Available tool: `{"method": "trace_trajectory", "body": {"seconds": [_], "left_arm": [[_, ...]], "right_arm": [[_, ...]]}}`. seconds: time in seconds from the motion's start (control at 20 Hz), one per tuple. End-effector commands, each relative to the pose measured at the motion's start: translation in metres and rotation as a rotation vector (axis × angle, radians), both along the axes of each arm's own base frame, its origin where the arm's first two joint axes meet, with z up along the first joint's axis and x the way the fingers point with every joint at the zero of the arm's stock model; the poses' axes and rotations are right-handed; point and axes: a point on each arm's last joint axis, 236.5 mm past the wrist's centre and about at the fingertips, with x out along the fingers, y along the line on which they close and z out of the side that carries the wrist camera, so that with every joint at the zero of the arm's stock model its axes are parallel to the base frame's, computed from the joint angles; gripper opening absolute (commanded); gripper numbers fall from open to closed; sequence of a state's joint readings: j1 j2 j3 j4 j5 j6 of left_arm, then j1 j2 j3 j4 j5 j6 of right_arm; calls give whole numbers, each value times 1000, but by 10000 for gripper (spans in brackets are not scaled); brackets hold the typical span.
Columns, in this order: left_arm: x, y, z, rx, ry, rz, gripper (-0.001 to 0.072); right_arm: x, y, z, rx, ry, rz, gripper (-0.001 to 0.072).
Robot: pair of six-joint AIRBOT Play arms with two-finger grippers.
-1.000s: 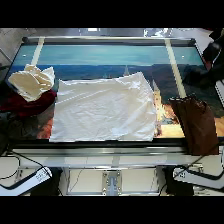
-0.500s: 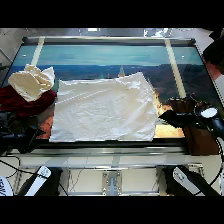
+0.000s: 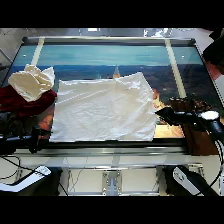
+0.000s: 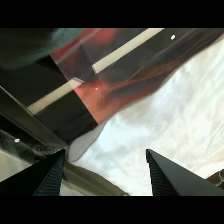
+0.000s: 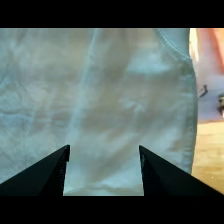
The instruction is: Fold the shirts.
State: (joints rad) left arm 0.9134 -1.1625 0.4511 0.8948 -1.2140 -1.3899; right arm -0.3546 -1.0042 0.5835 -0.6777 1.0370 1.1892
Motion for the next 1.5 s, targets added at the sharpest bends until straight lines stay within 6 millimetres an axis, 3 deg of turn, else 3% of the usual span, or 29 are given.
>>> {"method": "trace_trajectory", "body": {"seconds": [0.0, 0.1, 0.15, 0.2, 0.3, 0.5, 0.7, 0.85, 1.05, 1.1, 1.15, 1.25, 1.35, 1.4, 1.45], "left_arm": [[13, -1, -14, 18, -6, 7, 538], [19, -9, -22, 40, -2, -37, 524], [22, -12, -24, 54, -1, -53, 453], [26, -16, -25, 60, -10, -63, 336], [31, -19, -22, 50, -25, -56, 19], [33, -14, -13, 61, -51, -37, 14], [36, -12, -6, 81, -75, -39, 13], [36, -11, -6, 83, -76, -39, 13], [36, -12, -6, 81, -76, -40, 13], [35, -13, -5, 76, -75, -43, 14], [34, -15, -4, 68, -75, -50, 14], [33, -20, 2, 63, -105, -101, 14], [49, -21, 30, 64, -214, -116, 13], [65, -18, 58, 74, -319, -101, 13], [85, -13, 98, 91, -460, -77, 13]], "right_arm": [[0, 10, 8, 56, -7, 4, 485], [-3, 12, 8, 63, 3, 19, 485], [-4, 13, 8, 65, 6, 23, 485], [-6, 14, 8, 65, 9, 29, 485], [-14, 8, -2, 14, 37, 54, 482], [-56, -12, -51, -82, 261, 4, 482], [-56, -10, -73, -41, 284, -90, 482], [-69, 4, -87, 20, 378, -53, 482], [-71, 39, -98, 41, 399, 37, 476], [-69, 48, -99, 43, 389, 56, 382], [-68, 57, -97, 51, 370, 82, 284], [-63, 75, -80, 110, 298, 151, 3], [-54, 91, -41, 189, 204, 217, 9], [-48, 95, -17, 196, 146, 256, 9], [-41, 97, 16, 188, 60, 301, 9]]}}
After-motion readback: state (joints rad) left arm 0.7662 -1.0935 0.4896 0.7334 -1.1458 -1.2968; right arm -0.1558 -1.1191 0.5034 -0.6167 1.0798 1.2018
